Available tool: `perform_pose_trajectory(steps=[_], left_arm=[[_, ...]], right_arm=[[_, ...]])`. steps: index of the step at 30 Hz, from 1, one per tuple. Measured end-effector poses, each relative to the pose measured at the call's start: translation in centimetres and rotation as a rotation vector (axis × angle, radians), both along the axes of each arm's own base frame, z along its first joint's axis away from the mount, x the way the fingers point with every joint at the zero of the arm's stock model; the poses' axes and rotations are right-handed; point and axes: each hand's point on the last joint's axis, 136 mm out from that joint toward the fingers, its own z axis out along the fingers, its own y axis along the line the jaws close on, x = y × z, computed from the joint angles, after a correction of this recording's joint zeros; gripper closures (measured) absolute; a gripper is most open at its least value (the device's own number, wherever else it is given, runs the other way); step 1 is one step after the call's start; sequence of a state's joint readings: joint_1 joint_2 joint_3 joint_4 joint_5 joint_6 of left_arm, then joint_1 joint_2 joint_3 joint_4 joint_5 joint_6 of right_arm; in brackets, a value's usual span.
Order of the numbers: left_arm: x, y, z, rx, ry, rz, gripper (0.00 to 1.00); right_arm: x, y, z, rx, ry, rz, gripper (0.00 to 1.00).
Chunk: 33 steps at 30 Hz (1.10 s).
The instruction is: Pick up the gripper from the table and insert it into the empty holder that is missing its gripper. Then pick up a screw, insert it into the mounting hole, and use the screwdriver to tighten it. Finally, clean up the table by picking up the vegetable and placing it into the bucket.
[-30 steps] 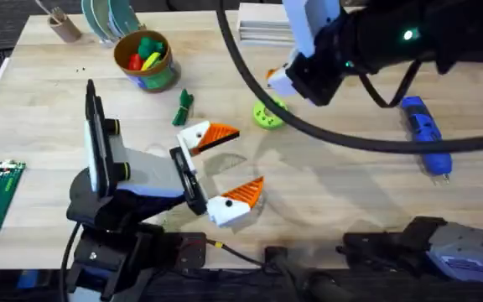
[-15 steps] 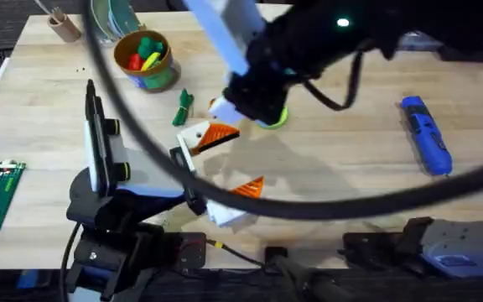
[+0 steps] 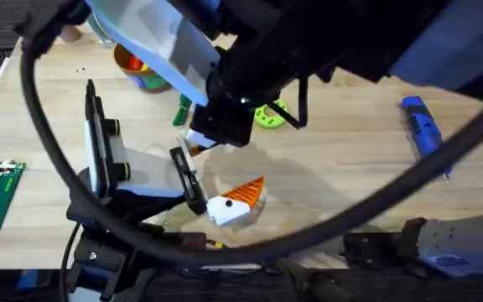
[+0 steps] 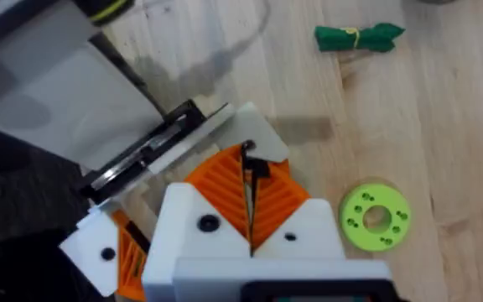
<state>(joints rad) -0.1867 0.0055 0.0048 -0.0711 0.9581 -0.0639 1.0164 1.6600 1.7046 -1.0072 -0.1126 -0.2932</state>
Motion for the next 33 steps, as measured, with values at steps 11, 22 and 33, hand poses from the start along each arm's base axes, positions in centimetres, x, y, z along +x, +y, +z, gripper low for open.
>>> perform_pose_trajectory(steps=[11,22,33], left_arm=[[0.0,0.0,0.0,0.000,0.000,0.000,0.007],[-0.1,0.0,-0.1,0.002,0.006,-0.007,0.008],[-0.2,-0.1,-0.1,0.000,0.011,-0.014,0.008]], right_arm=[[0.7,-0.4,-0.1,-0.021,-0.036,-0.023,0.993],[0.8,-0.1,0.0,-0.016,-0.040,-0.021,0.993],[1.1,0.1,-1.1,-0.043,-0.032,-0.025,0.994]])
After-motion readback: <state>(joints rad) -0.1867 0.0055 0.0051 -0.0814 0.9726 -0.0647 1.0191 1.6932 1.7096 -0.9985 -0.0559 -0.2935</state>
